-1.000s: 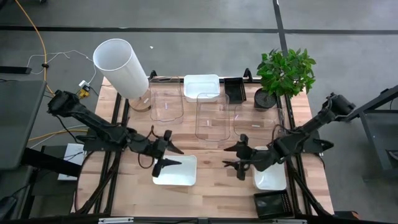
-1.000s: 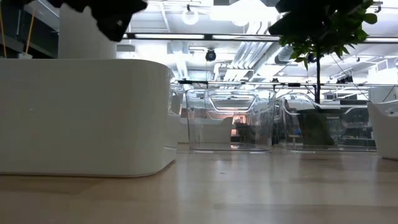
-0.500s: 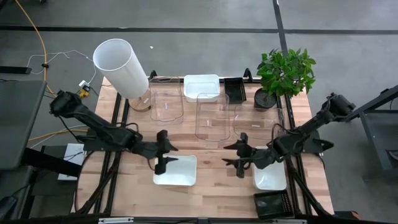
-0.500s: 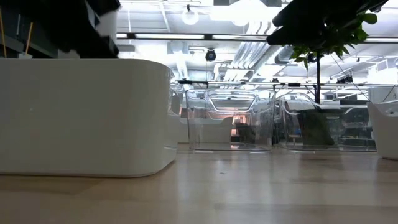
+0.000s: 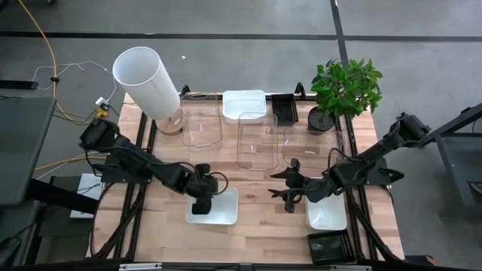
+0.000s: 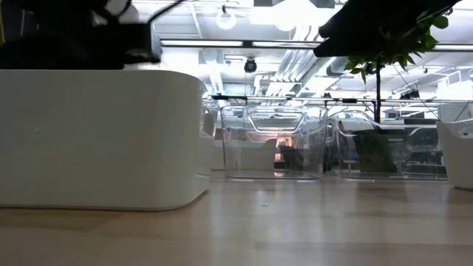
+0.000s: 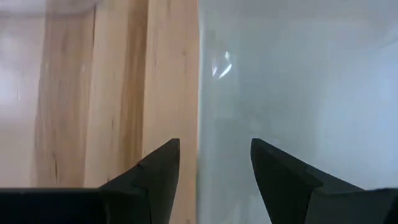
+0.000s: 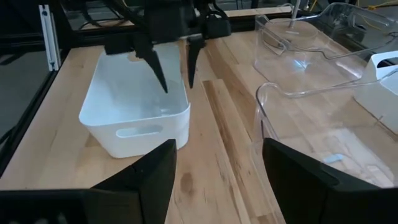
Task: Stack baskets by color
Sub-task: Stack the bottom left white bin on top of the top white bin
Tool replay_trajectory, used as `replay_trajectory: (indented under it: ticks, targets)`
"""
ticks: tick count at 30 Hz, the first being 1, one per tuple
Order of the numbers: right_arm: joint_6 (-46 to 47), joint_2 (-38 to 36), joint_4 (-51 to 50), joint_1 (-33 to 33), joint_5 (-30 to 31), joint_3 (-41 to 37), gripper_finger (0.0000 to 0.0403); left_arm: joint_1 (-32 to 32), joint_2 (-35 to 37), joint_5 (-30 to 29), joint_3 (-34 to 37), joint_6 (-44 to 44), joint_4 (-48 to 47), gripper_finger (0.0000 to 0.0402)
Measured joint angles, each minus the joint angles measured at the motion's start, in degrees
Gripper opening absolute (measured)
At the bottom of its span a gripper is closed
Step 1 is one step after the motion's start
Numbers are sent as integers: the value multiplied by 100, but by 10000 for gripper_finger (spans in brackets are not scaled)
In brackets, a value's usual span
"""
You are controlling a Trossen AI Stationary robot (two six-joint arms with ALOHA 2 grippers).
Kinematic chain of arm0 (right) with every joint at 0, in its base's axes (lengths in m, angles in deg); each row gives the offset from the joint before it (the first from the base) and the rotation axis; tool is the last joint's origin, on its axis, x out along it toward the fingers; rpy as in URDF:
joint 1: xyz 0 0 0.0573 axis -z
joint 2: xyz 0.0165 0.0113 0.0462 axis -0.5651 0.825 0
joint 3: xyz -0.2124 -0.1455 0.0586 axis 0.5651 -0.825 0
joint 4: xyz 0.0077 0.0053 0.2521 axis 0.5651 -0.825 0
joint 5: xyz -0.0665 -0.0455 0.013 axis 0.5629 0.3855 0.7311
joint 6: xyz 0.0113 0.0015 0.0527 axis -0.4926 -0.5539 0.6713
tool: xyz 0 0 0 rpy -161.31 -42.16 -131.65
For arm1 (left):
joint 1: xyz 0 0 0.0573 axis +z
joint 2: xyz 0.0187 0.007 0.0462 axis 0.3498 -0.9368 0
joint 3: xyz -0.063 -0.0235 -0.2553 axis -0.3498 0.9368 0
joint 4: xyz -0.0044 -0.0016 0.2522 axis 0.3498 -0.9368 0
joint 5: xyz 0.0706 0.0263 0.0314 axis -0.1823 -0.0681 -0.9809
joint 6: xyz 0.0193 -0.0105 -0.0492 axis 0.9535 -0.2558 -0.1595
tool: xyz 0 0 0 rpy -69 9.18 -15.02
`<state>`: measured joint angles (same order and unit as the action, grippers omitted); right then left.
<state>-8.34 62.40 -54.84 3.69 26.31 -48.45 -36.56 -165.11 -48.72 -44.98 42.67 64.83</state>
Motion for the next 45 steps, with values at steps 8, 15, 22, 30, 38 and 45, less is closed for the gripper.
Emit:
replay_trajectory:
  ticks: [8, 15, 22, 30, 38, 45]
  targets:
    - [4, 2, -25, 0, 4, 0, 227, 235, -364, -88, -13, 89, -263, 142]
    - [4, 2, -49, 0, 7, 0, 227, 272, -231, -36, -44, 205, -362, 11]
    - [-82, 4, -41, 0, 9, 2, 227, 302, 444, -1023, -1053, 781, -1801, 3]
    - [-90, 4, -81, -1, 7, 5, 227, 1256, 871, -2951, -2845, 2648, -2431, 0]
    - [-70, 4, -95, -2, 7, 7, 227, 3294, 386, -2289, -4145, 4652, -1472, 0]
    - [-38, 4, -91, -1, 7, 7, 227, 4469, -799, -1988, -5015, 5496, -1601, 0]
